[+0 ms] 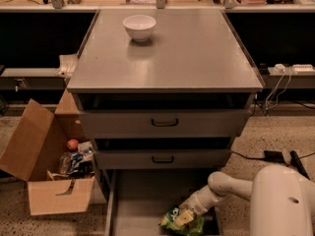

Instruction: Place green rice chip bag into bottom drawer

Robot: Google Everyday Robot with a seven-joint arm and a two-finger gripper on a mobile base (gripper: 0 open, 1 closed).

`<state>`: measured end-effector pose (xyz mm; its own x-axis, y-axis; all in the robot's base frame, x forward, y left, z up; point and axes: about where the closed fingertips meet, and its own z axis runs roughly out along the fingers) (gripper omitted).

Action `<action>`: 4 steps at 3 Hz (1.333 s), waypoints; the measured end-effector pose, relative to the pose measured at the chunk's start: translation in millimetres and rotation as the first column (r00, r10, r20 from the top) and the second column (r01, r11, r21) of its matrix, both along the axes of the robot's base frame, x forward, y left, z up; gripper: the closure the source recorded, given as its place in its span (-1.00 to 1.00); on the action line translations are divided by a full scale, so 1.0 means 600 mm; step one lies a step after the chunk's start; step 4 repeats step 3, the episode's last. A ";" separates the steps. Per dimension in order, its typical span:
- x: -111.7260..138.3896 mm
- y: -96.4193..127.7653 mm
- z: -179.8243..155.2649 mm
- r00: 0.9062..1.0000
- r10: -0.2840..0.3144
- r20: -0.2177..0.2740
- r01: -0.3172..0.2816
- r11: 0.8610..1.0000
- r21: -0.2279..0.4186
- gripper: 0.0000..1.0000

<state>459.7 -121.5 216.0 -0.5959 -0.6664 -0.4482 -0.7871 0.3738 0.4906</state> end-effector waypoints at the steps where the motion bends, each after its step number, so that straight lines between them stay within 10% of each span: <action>1: 0.000 0.000 0.000 1.000 0.000 0.000 0.000 1.000 0.000 -1.00; 3: -0.031 -0.016 0.116 0.983 0.059 0.171 -0.080 0.990 0.120 -1.00; 4: -0.031 -0.016 0.116 0.983 0.059 0.171 -0.080 0.990 0.120 -1.00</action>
Offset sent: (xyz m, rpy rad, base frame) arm -0.0103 -0.0154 0.0586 0.1303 -0.1323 0.0438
